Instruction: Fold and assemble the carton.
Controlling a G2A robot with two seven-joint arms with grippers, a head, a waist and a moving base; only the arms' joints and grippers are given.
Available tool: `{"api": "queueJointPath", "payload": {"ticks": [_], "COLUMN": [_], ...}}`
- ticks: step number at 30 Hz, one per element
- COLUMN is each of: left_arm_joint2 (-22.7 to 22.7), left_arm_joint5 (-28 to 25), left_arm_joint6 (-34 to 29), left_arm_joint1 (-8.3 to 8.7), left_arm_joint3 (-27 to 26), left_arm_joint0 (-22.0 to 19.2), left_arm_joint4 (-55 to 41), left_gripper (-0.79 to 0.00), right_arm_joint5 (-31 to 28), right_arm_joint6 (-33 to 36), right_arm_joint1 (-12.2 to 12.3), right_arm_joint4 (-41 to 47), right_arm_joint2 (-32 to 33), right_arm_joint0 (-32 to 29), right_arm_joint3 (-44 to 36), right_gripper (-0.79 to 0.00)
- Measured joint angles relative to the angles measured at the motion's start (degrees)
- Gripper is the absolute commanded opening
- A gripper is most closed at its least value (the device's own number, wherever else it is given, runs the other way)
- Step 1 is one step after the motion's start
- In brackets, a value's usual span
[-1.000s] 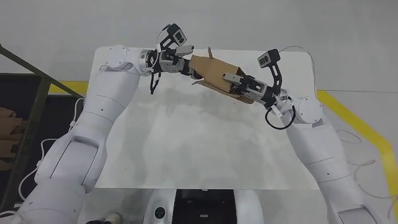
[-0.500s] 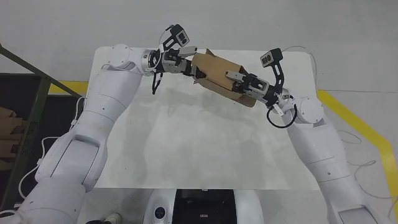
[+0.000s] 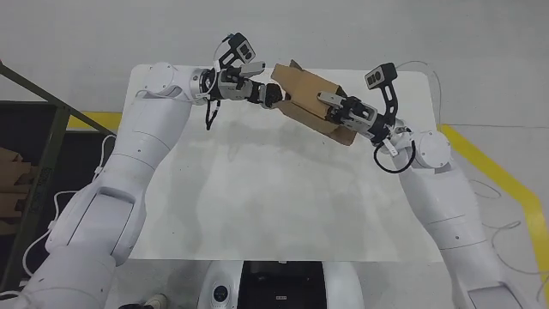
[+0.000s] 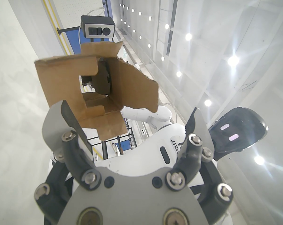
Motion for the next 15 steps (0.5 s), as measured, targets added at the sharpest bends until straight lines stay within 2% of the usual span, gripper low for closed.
{"api": "queueJointPath", "payload": {"ticks": [15], "left_arm_joint2": [0.71], "left_arm_joint5": [0.10], "left_arm_joint6": [0.00], "left_arm_joint1": [0.33], "left_arm_joint3": [-1.99], "left_arm_joint0": [-0.12], "left_arm_joint4": [-0.22], "left_gripper": [0.000], "right_arm_joint5": [0.31], "right_arm_joint6": [0.88], "right_arm_joint1": [-0.05], "right_arm_joint4": [-1.07], "right_arm_joint2": [-0.89], "right_arm_joint0": [-1.42], "right_arm_joint3": [-2.03], "right_gripper": [-0.785]}}
